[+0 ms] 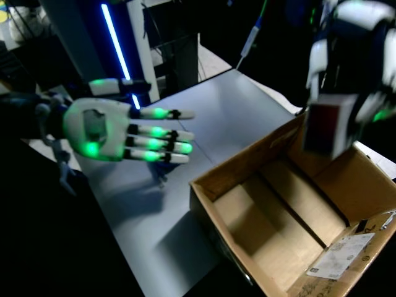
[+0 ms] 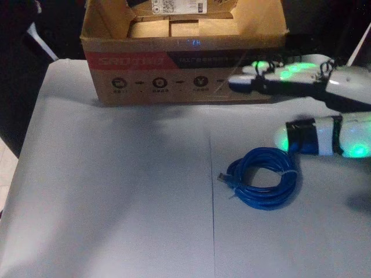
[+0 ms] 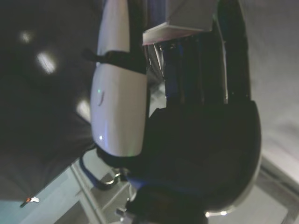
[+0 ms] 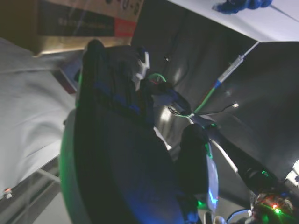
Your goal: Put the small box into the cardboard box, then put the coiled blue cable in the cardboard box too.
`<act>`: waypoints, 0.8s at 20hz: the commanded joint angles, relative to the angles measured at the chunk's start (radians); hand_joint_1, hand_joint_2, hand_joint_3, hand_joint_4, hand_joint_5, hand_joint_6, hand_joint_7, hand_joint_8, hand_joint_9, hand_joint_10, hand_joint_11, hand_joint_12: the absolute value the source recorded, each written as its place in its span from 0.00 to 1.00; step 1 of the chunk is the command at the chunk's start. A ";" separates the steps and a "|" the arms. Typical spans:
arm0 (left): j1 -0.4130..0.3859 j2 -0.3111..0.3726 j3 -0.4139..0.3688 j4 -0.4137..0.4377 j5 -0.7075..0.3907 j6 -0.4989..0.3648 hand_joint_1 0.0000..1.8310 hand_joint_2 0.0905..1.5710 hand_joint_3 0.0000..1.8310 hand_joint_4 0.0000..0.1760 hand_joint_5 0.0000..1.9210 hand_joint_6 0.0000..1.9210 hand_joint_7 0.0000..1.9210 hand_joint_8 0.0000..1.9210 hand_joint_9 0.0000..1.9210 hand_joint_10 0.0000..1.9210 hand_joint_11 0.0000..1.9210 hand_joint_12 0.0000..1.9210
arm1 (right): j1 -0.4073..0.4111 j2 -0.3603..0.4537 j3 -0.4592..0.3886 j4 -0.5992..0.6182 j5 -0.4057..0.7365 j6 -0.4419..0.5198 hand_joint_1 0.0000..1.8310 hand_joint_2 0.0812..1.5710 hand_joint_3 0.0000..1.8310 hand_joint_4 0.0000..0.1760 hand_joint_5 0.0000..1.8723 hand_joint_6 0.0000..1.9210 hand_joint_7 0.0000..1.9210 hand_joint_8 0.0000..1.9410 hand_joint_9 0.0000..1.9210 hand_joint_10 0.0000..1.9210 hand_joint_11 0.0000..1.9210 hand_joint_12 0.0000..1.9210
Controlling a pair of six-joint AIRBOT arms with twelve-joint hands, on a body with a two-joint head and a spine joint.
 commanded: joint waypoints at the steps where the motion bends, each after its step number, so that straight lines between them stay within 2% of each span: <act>1: -0.012 -0.010 0.016 -0.011 -0.098 -0.006 0.67 0.69 0.00 0.13 0.51 0.54 0.50 0.51 0.42 0.40 0.23 0.71 | 0.023 -0.007 0.005 0.019 0.113 0.005 0.00 0.78 0.00 1.00 0.07 0.00 0.03 0.00 0.00 0.00 0.00 0.00; 2: -0.010 -0.021 0.029 -0.012 -0.086 -0.009 0.66 0.70 0.00 0.22 0.49 0.56 0.48 0.54 0.43 0.33 0.24 0.72 | 0.025 -0.011 0.007 0.018 0.113 0.005 0.00 0.78 0.00 1.00 0.07 0.00 0.03 0.00 0.00 0.00 0.00 0.00; 3: -0.004 -0.046 0.055 -0.013 -0.068 -0.027 0.57 0.65 0.00 0.40 0.36 0.32 0.37 0.33 0.40 0.26 0.27 0.69 | 0.027 -0.015 0.010 0.015 0.113 0.005 0.00 0.77 0.00 1.00 0.08 0.01 0.04 0.00 0.00 0.00 0.00 0.00; 4: -0.001 -0.058 0.069 -0.013 -0.059 -0.041 0.52 0.61 0.00 0.58 0.34 0.07 0.35 0.07 0.38 0.11 0.24 0.59 | 0.027 -0.016 0.010 0.013 0.113 0.005 0.00 0.77 0.00 1.00 0.10 0.01 0.05 0.01 0.01 0.00 0.00 0.00; 5: 0.000 -0.071 0.085 -0.013 -0.046 -0.052 0.45 0.58 0.00 0.96 0.20 0.00 0.21 0.00 0.25 0.01 0.12 0.45 | 0.027 -0.019 0.011 0.011 0.113 0.005 0.00 0.77 0.00 1.00 0.10 0.01 0.05 0.00 0.01 0.00 0.00 0.00; 7: 0.001 -0.076 0.091 -0.009 -0.032 -0.052 0.42 0.55 0.00 1.00 0.11 0.00 0.10 0.00 0.12 0.00 0.00 0.36 | 0.027 -0.025 0.014 0.010 0.113 0.005 0.00 0.78 0.00 1.00 0.10 0.00 0.05 0.00 0.01 0.00 0.00 0.00; 8: 0.000 -0.074 0.088 -0.003 -0.035 -0.053 0.39 0.53 0.00 1.00 0.07 0.00 0.06 0.00 0.06 0.00 0.00 0.24 | 0.027 -0.025 0.015 0.011 0.113 0.006 0.00 0.78 0.00 1.00 0.10 0.00 0.05 0.00 0.01 0.00 0.00 0.00; 10: -0.003 -0.050 0.067 0.013 -0.056 -0.053 0.34 0.53 0.00 1.00 0.04 0.00 0.03 0.00 0.04 0.00 0.00 0.14 | 0.027 -0.025 0.015 0.011 0.113 0.018 0.00 0.78 0.00 1.00 0.09 0.00 0.04 0.00 0.01 0.00 0.00 0.00; 12: -0.008 0.013 0.008 0.048 -0.091 -0.053 0.32 0.52 0.00 1.00 0.01 0.00 0.03 0.00 0.06 0.00 0.00 0.19 | 0.026 -0.024 0.015 0.011 0.113 0.029 0.00 0.78 0.00 1.00 0.08 0.00 0.04 0.00 0.00 0.00 0.00 0.00; 14: 0.002 0.083 -0.053 0.086 -0.118 -0.053 0.34 0.53 0.00 1.00 0.04 0.01 0.03 0.00 0.06 0.00 0.00 0.22 | 0.026 -0.017 0.015 0.011 0.113 0.036 0.01 0.77 0.00 1.00 0.08 0.00 0.03 0.00 0.00 0.00 0.00 0.00; 16: 0.055 0.160 -0.122 0.109 -0.154 -0.053 0.30 0.53 0.00 1.00 0.04 0.00 0.05 0.00 0.06 0.00 0.00 0.22 | 0.025 -0.004 0.015 0.015 0.113 0.054 0.06 0.75 0.00 1.00 0.07 0.00 0.02 0.00 0.00 0.00 0.00 0.00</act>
